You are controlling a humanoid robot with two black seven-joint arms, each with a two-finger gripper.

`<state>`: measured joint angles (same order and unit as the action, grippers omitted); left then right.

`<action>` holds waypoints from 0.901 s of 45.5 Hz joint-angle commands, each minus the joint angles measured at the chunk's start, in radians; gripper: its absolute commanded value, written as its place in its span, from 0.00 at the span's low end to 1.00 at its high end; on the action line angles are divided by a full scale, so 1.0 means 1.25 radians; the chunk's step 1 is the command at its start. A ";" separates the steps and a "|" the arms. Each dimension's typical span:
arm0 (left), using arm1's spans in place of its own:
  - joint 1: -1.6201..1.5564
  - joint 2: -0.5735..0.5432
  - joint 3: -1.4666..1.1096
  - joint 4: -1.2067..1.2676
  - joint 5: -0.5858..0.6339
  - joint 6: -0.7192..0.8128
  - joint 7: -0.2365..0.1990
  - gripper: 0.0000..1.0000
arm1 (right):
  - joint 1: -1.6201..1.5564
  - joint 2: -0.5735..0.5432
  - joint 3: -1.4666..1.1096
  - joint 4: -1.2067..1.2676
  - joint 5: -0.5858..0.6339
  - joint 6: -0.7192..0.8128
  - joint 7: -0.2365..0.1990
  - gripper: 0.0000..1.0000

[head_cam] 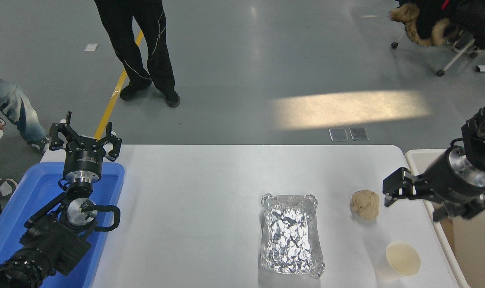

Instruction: Pick up paper cup place in dustbin

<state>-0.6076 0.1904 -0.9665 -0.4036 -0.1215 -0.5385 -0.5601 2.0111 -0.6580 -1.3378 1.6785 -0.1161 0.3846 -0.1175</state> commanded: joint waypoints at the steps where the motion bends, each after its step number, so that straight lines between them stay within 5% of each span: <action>1: 0.000 0.000 0.000 0.000 0.000 0.000 0.000 0.99 | -0.173 -0.146 0.047 0.000 -0.074 -0.092 0.000 0.99; 9: 0.000 0.000 0.000 -0.001 0.000 0.000 0.000 0.99 | -0.266 -0.196 0.130 -0.005 -0.075 -0.138 0.000 0.99; 41: 0.000 0.000 0.000 0.000 0.000 0.000 0.000 0.99 | -0.536 -0.174 0.323 -0.151 -0.080 -0.235 0.001 0.99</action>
<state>-0.6081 0.1902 -0.9664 -0.4039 -0.1210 -0.5386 -0.5598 1.4687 -0.8908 -1.0180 1.5590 -0.2123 0.1176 -0.1170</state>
